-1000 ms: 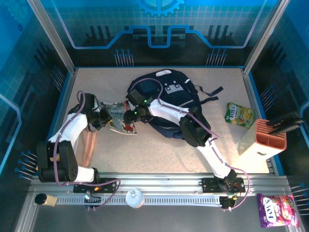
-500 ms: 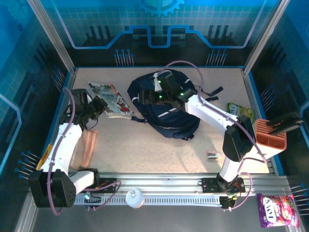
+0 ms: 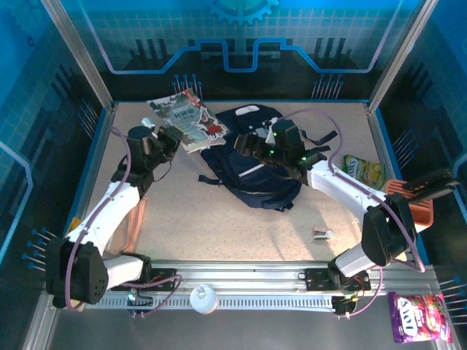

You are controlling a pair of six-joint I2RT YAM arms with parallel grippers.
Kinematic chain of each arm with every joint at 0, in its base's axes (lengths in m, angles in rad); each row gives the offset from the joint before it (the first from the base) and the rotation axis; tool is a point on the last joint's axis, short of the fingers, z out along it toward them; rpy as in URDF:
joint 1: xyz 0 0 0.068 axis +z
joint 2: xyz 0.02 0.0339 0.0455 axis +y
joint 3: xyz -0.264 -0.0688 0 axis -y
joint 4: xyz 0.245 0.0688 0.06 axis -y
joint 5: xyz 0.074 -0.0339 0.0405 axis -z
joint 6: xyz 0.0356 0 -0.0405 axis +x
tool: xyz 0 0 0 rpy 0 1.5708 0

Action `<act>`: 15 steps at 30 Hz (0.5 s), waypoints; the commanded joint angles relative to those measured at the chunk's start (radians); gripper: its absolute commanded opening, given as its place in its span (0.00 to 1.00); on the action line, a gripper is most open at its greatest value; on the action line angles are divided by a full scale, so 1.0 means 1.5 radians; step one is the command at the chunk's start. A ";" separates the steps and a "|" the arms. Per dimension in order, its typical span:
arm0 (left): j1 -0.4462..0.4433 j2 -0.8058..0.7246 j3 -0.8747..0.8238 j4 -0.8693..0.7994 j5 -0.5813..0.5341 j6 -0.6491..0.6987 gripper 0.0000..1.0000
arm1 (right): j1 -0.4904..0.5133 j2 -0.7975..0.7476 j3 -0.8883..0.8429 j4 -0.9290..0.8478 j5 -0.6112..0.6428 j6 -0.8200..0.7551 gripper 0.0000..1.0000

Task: Pack the student bag
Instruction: Pass the book.

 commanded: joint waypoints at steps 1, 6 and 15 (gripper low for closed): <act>-0.035 0.025 -0.002 0.127 -0.041 -0.058 0.00 | -0.011 -0.010 -0.041 0.118 -0.053 0.098 0.93; -0.087 0.060 0.001 0.178 -0.083 -0.074 0.00 | 0.001 0.003 -0.082 0.302 -0.085 0.198 0.96; -0.127 0.080 0.002 0.222 -0.108 -0.084 0.00 | 0.022 0.077 -0.086 0.453 -0.067 0.350 0.96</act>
